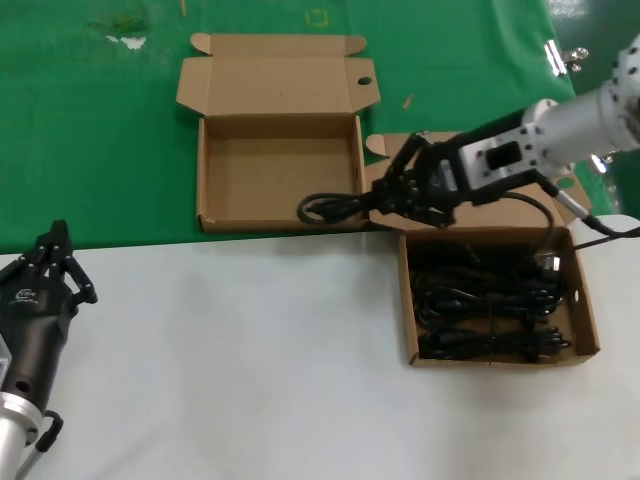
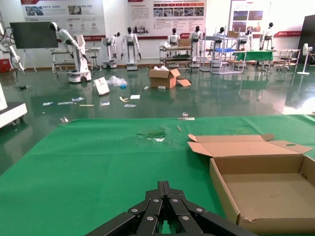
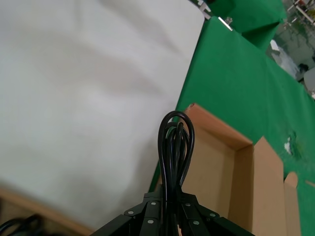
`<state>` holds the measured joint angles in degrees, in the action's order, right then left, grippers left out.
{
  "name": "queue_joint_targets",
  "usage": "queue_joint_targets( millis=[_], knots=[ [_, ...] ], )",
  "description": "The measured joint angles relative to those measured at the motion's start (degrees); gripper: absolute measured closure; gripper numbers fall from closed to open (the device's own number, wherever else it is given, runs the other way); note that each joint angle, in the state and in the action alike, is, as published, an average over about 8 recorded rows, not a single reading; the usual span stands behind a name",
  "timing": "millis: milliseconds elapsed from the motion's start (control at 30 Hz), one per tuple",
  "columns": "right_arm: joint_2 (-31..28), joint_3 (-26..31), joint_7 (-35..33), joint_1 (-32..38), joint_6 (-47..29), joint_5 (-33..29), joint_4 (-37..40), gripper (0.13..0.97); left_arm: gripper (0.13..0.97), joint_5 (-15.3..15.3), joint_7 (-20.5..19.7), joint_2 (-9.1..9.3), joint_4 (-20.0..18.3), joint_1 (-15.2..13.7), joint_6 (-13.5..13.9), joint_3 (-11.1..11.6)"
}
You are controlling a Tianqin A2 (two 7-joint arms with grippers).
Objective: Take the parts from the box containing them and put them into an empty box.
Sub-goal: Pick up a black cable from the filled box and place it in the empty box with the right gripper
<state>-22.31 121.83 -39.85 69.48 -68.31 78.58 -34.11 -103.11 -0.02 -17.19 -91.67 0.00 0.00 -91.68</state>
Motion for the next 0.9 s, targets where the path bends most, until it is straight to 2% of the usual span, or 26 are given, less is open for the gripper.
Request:
queue_joint_targets(
  millis=[433, 633, 900],
  knots=[
    [14.91, -1.91, -15.77, 10.40, 10.78, 1.31, 27.21, 0.923, 0.957, 0.00, 0.00, 0.00, 0.00, 0.00, 0.00, 0.00],
    [18.86, -2.79, -18.30, 11.69, 16.60, 1.49, 31.61, 0.923, 0.957, 0.00, 0.00, 0.00, 0.00, 0.00, 0.00, 0.00],
    [21.64, -1.64, -19.10, 10.77, 23.90, 3.08, 32.39, 0.923, 0.957, 0.00, 0.00, 0.00, 0.00, 0.00, 0.00, 0.00]
  ],
)
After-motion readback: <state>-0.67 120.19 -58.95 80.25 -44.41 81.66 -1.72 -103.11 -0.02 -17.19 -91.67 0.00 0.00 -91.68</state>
